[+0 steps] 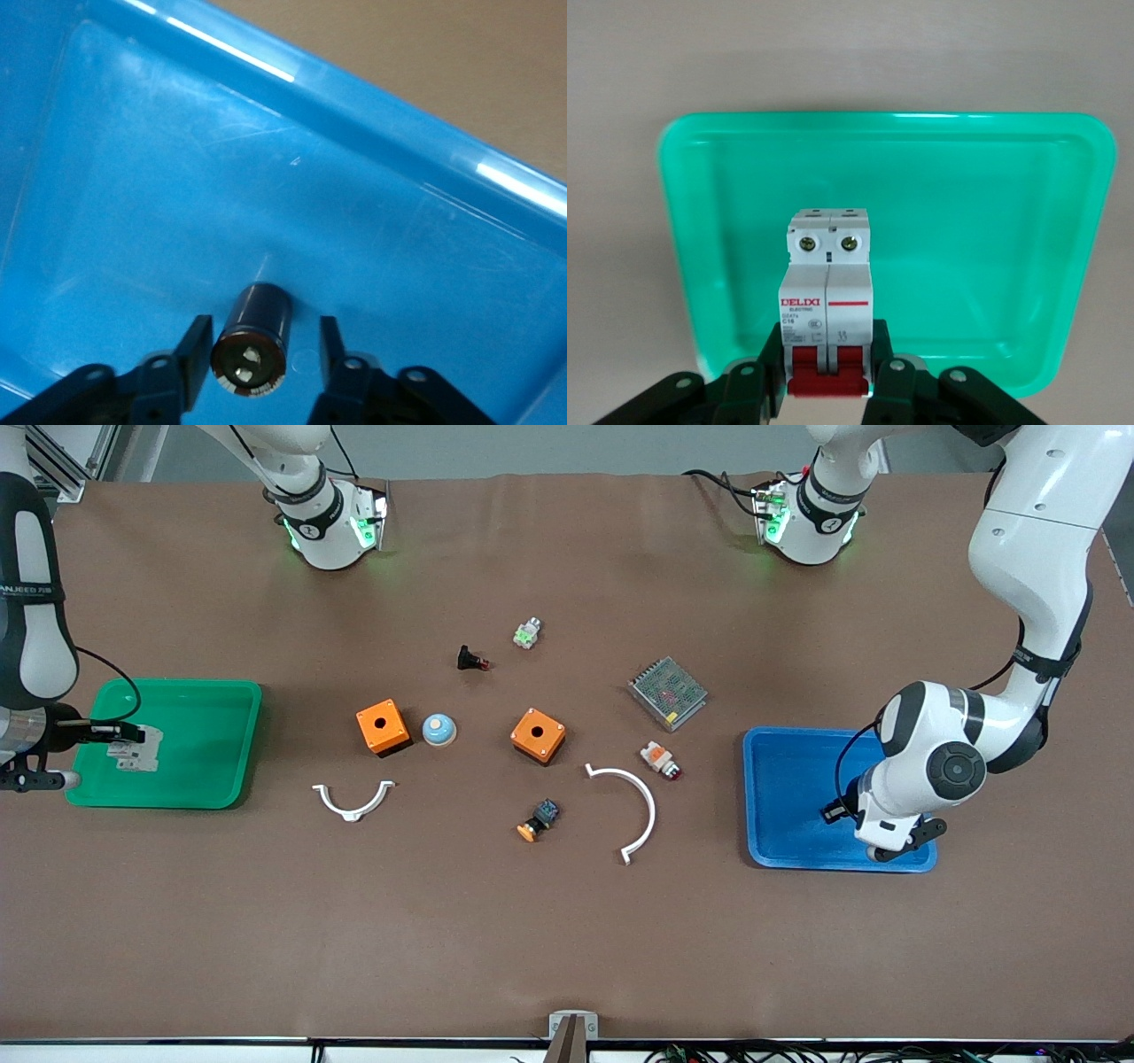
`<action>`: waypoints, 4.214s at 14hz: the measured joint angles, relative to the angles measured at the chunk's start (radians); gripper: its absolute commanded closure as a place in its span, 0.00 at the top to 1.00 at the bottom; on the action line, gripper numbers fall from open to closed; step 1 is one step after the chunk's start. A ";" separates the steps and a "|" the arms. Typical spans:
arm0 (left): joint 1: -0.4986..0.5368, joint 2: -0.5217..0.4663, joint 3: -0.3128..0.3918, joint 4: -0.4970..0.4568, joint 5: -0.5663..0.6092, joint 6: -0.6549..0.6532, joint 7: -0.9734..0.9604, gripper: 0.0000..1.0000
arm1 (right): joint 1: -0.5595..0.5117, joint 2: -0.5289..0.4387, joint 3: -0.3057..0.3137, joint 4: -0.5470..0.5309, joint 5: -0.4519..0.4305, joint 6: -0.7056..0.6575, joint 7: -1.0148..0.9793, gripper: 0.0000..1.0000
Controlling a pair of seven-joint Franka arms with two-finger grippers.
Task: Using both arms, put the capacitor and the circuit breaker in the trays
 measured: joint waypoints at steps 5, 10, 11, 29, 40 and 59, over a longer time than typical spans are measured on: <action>0.001 -0.165 -0.065 0.048 0.000 -0.151 0.165 1.00 | -0.047 0.002 0.000 -0.141 -0.019 0.169 -0.010 0.22; -0.001 -0.365 -0.101 0.127 0.000 -0.336 0.304 1.00 | -0.051 0.016 0.002 -0.199 -0.020 0.257 -0.010 0.24; -0.001 -0.380 -0.104 0.156 -0.001 -0.378 0.334 1.00 | -0.056 0.024 0.002 -0.199 -0.020 0.269 -0.010 0.24; -0.123 -0.586 0.082 0.340 -0.219 -0.749 0.545 1.00 | 0.201 -0.266 0.036 -0.025 0.010 -0.110 0.237 1.00; -0.241 -0.668 0.258 0.232 -0.296 -0.757 0.598 1.00 | 0.325 -0.357 0.037 0.172 0.087 -0.355 0.362 1.00; -0.249 -0.665 0.256 0.226 -0.296 -0.747 0.595 1.00 | 0.325 -0.350 0.016 0.337 0.086 -0.402 0.362 1.00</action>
